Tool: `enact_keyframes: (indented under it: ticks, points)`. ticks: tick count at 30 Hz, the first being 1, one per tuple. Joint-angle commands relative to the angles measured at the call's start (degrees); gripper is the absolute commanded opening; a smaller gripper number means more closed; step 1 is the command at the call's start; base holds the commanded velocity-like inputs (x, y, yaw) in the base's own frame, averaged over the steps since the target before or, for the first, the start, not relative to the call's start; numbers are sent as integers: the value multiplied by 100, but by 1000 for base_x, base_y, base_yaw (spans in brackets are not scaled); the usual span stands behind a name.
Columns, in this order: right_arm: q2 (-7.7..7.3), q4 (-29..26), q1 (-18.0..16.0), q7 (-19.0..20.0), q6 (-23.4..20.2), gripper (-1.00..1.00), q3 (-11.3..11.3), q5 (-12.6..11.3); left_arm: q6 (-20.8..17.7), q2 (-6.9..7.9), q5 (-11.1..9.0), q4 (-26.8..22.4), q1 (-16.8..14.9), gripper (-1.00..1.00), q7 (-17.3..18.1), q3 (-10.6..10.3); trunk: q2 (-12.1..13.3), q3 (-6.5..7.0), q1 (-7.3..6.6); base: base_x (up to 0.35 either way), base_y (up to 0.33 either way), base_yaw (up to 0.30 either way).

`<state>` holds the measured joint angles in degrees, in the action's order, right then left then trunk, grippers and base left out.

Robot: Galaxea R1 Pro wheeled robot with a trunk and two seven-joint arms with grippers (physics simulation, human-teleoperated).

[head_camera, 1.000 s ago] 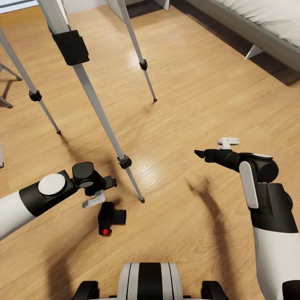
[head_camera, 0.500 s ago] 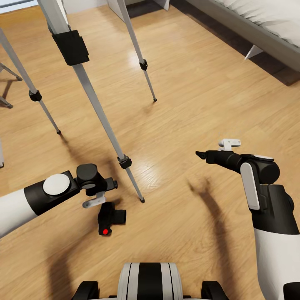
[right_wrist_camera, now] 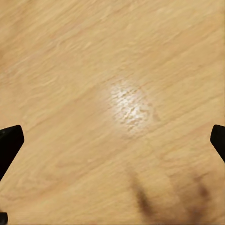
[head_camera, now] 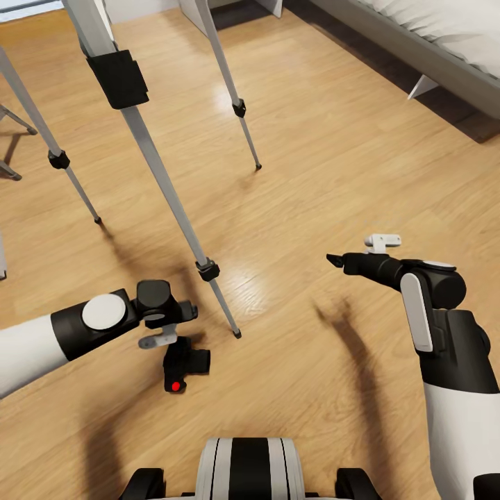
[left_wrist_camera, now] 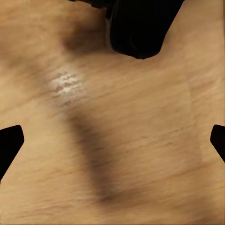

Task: Attach the digital camera to the camera tripod in the bedroom.

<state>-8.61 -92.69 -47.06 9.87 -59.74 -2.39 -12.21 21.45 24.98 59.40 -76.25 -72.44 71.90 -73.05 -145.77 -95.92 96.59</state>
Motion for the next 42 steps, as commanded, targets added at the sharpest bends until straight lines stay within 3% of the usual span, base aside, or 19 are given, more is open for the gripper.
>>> enact_keyframes:
  ticks: [1,12,25,42]
  points:
    - [0,-4,-3,15,-26,100,-5,-5,31,3,23,-8,-7,100,-3,-15,-1,-4,-1,0,0,0]
    - [-9,-4,29,15,-26,100,-24,-4,79,-90,76,129,-23,100,-13,-136,-1,-54,-1,0,0,0]
    - [-9,-4,38,15,-26,100,-33,-5,200,-189,88,313,-35,100,-94,-135,-1,-159,-1,0,0,0]
    - [3,-4,63,15,-26,100,-29,-9,234,-184,82,232,-42,100,-123,-93,-1,-307,-1,0,0,0]
